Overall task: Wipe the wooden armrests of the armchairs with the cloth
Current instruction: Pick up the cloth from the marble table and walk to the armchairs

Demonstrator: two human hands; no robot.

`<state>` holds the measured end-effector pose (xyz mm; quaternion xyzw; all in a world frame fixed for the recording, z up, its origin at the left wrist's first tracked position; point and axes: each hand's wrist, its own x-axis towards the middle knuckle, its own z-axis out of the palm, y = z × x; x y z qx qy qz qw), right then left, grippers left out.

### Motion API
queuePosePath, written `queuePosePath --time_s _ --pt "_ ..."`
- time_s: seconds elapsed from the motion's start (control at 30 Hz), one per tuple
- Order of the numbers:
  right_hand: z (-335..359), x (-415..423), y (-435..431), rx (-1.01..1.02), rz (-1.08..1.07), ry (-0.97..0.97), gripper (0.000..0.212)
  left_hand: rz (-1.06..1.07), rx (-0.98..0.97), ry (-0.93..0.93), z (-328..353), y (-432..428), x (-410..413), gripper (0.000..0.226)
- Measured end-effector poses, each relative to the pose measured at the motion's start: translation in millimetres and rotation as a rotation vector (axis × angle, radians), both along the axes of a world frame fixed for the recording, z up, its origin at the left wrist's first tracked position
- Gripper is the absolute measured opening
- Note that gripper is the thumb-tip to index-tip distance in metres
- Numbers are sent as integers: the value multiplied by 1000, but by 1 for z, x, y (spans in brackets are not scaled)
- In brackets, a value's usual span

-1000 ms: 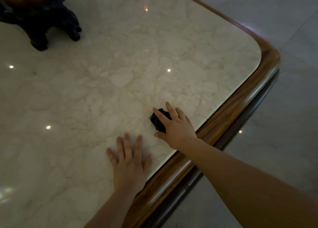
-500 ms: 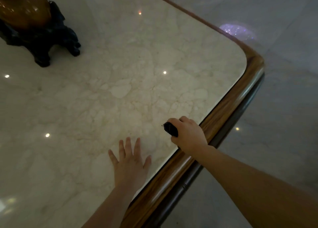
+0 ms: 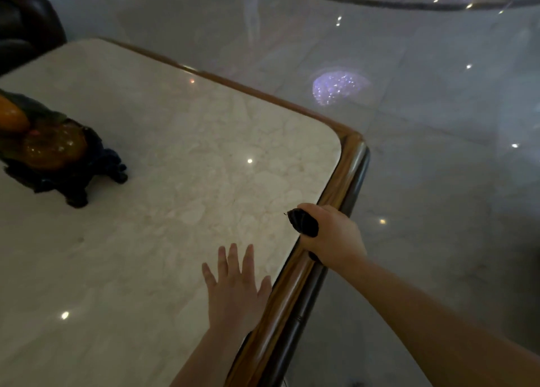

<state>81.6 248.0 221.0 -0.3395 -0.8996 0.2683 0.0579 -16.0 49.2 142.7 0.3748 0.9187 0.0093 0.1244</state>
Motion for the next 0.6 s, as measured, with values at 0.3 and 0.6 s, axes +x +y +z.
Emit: queuePosePath --time_s 0.3,0.6 --pt "97 68 -32 -17 -301 139 53 -255 119 1 109 3 35 74" --pt "141 139 -53 -10 -504 154 51 -435 168 9 164 23 73 74"
